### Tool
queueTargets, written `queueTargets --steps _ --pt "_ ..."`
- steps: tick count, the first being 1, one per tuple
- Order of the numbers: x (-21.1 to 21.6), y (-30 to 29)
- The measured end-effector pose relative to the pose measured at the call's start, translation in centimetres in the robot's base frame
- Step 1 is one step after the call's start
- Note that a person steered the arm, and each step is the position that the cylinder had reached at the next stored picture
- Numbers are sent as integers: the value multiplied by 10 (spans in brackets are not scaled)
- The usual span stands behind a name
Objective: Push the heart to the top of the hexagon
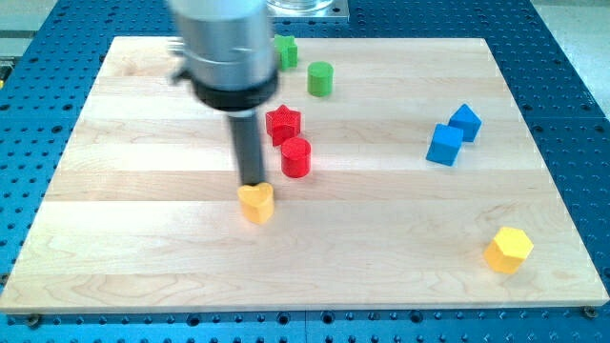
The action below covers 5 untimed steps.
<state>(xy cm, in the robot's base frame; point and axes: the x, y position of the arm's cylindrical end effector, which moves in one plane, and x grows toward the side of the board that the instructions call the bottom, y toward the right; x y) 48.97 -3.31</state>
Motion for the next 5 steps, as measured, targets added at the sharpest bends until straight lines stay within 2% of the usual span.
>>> queueTargets --steps 1,2,4,5 --pt "-9 -87" --pt "21 -58" --pt "46 142" --pt "46 134"
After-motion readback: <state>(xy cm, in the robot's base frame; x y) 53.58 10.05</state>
